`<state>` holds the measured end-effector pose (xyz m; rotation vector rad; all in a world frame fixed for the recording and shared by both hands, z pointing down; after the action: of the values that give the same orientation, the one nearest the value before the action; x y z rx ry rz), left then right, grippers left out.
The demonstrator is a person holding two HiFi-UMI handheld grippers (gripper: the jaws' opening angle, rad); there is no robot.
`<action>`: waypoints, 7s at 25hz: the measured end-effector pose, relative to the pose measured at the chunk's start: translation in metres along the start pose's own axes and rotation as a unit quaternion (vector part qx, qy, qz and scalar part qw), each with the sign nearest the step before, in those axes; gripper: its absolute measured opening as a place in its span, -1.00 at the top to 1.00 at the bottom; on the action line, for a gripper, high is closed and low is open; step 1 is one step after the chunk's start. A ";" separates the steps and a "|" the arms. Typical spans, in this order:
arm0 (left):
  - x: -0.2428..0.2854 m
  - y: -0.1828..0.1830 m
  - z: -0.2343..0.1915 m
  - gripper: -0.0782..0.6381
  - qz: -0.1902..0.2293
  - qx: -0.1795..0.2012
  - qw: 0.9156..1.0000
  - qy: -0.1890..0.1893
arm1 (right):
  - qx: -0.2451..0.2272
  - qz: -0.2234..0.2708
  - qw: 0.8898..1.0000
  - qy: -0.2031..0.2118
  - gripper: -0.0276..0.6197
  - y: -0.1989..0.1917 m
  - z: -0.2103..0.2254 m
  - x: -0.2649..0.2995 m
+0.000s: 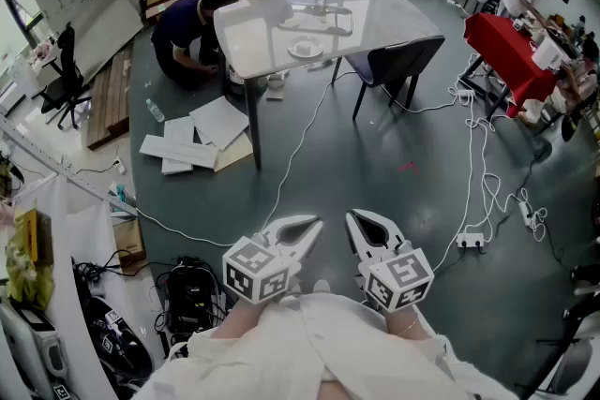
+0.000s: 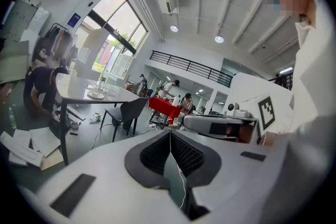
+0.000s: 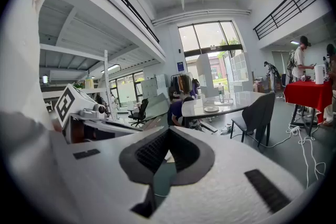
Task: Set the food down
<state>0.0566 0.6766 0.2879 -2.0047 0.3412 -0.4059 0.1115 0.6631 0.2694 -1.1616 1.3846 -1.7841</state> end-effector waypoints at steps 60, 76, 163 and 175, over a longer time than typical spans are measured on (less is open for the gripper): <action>0.146 0.131 -0.311 0.74 0.050 -0.073 0.996 0.033 | 0.031 -0.057 0.997 0.052 0.91 0.058 0.182 0.334; 0.165 0.220 -0.472 0.74 0.028 -0.054 0.997 0.038 | 0.028 -0.045 0.998 0.038 0.91 0.122 0.200 0.502; 0.208 0.153 -0.754 0.52 -0.131 -0.262 0.945 0.146 | 0.157 -0.297 0.940 -0.057 0.54 -0.008 0.292 0.722; 0.216 0.149 -0.760 0.43 -0.147 -0.273 0.940 0.142 | 0.159 -0.316 0.934 -0.052 0.54 -0.015 0.297 0.732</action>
<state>-0.0807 -0.0847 0.5074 -2.5570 0.3599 -0.8702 0.0539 -0.0872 0.5090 -1.6011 0.6455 -2.2271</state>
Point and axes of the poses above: the fingertips, and each gripper's own axes: x forward along the fingers, z to its right, y out of its top, the point moved 1 cm from there along -x, backward along the fingers, and after that the axes turned 14 degrees about -y, right-handed, at the moved point
